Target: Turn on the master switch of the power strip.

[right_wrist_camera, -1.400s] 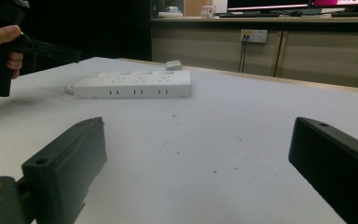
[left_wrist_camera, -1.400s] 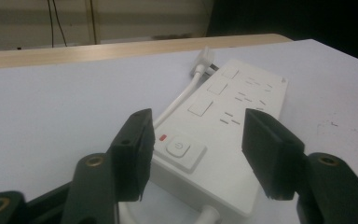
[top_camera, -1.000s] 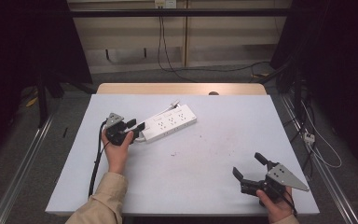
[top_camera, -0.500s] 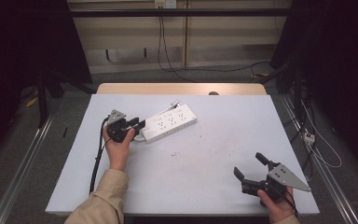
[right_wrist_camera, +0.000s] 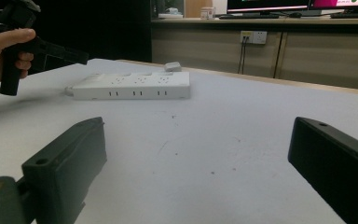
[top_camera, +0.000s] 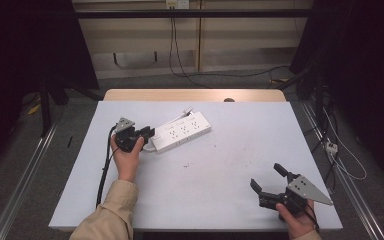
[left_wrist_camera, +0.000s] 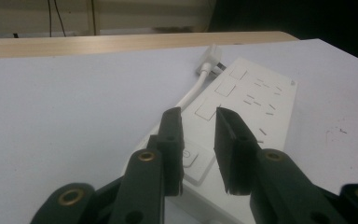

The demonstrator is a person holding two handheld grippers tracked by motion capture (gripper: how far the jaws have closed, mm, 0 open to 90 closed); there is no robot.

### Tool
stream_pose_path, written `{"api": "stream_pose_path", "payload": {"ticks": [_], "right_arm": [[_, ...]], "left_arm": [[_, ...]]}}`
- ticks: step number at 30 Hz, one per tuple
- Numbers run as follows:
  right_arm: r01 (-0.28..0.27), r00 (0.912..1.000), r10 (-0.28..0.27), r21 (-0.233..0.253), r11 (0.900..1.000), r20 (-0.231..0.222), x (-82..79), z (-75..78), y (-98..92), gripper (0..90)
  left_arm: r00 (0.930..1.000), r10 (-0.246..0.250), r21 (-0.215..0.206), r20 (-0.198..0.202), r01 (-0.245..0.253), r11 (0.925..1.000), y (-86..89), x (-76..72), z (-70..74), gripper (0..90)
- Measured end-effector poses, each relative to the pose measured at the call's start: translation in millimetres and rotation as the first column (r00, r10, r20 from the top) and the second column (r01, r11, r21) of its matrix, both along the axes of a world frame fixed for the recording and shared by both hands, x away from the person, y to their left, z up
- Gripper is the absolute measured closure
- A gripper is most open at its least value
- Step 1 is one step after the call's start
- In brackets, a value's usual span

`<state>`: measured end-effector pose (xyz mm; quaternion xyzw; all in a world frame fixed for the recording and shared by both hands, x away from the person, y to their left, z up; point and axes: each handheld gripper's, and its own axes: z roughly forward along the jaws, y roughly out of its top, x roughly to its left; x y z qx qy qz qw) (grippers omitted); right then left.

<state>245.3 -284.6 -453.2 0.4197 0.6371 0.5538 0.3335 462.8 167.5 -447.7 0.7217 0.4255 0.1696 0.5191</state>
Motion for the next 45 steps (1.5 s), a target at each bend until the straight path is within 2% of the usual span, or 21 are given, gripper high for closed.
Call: {"api": "stream_pose_path", "payload": {"ticks": [16,20,25,26,31,37,45], "right_arm": [[0.000,1.0000,0.000,0.003,1.000,0.000,0.2,0.0,-0.1,3.8],[-0.001,1.0000,0.001,0.002,1.000,0.002,0.0,0.1,-0.2,4.1],[0.000,1.0000,0.000,0.004,1.000,0.002,-0.4,0.2,-0.6,4.1],[0.000,1.0000,0.000,0.004,1.000,0.003,-0.5,0.3,-0.7,4.1],[0.000,1.0000,0.000,0.007,1.000,0.002,-0.9,0.2,-1.0,4.1],[-0.002,1.0000,0.002,0.006,1.000,0.003,-1.0,0.3,-0.9,4.2],[-0.002,1.0000,0.002,0.007,1.000,0.002,-0.9,0.2,-0.7,4.2]], "left_arm": [[1.0000,-0.004,0.020,-0.004,0.004,0.9998,0.4,1.7,-1.9,80.6],[0.9998,-0.021,0.059,-0.003,0.021,0.9981,-3.7,3.4,1.4,81.5],[0.9995,-0.031,0.054,0.006,0.031,0.9981,-9.7,5.3,7.1,82.8],[0.9996,-0.027,0.044,0.005,0.026,0.9987,-10.5,5.4,7.0,83.4],[0.9996,-0.028,0.064,-0.010,0.028,0.9976,-9.3,6.4,4.6,84.7],[0.9997,-0.016,0.040,-0.018,0.017,0.9990,-9.4,7.4,4.0,86.2],[0.9997,-0.017,0.042,-0.016,0.017,0.9990,-8.8,8.0,4.0,86.9]]}}
